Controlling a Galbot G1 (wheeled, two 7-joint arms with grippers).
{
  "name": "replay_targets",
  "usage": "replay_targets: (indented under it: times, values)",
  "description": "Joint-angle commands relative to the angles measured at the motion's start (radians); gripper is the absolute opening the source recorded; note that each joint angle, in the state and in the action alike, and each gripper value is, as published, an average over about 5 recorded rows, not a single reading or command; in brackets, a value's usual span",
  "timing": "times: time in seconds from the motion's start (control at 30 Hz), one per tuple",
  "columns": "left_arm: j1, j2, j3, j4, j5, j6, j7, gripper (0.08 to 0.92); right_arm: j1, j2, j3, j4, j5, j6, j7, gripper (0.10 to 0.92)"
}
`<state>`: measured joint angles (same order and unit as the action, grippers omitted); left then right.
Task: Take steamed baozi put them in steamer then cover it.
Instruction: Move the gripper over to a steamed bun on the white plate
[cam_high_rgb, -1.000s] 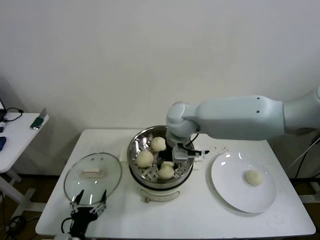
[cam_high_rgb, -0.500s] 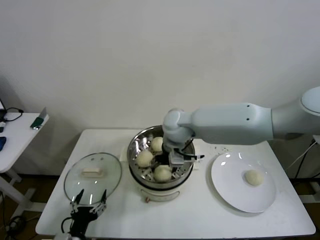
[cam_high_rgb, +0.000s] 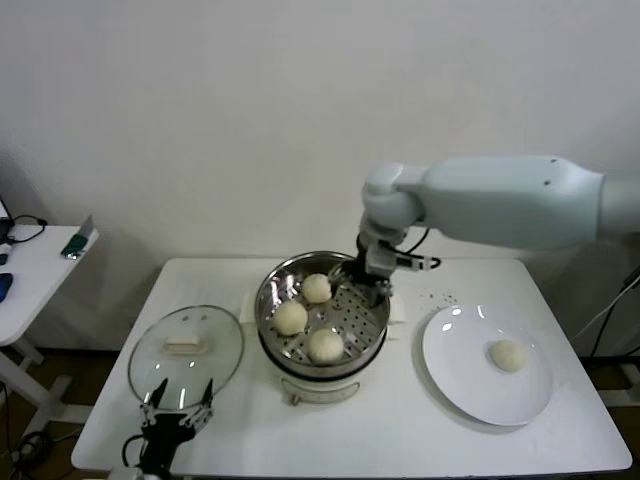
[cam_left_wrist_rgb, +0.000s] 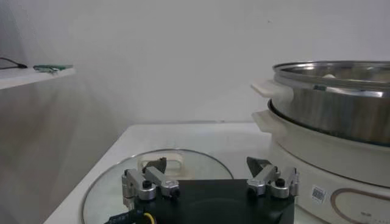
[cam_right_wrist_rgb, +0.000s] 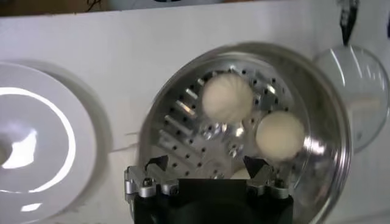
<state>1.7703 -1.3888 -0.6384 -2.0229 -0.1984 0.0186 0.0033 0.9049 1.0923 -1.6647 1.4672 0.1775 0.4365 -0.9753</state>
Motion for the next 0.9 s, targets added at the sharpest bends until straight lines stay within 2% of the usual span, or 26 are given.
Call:
replay_targets:
  times: [0.03, 0.23, 0.43, 0.67, 0.9]
  values:
    - [-0.007, 0.001, 0.000, 0.001, -0.003, 0.002, 0.001, 0.823, 0.284, -0.249, -0.306, -0.058, 0.383, -0.225, -0.120, 0.823]
    - [-0.011, 0.001, -0.003, -0.005, -0.004, 0.004, 0.004, 0.823, 0.256, -0.467, -0.440, -0.059, 0.310, -0.367, -0.090, 0.823]
    - [0.000, -0.003, -0.007, -0.004, -0.004, 0.003, 0.004, 0.823, 0.092, -0.618, -0.377, -0.045, 0.230, -0.485, -0.040, 0.823]
    - [-0.001, -0.009, -0.006, 0.003, 0.000, 0.004, 0.005, 0.823, -0.182, -0.688, -0.173, -0.077, 0.123, -0.548, 0.021, 0.823]
    - [-0.001, -0.011, -0.007, 0.011, 0.003, 0.000, 0.005, 0.823, -0.479, -0.687, 0.120, -0.145, 0.026, -0.578, 0.072, 0.823]
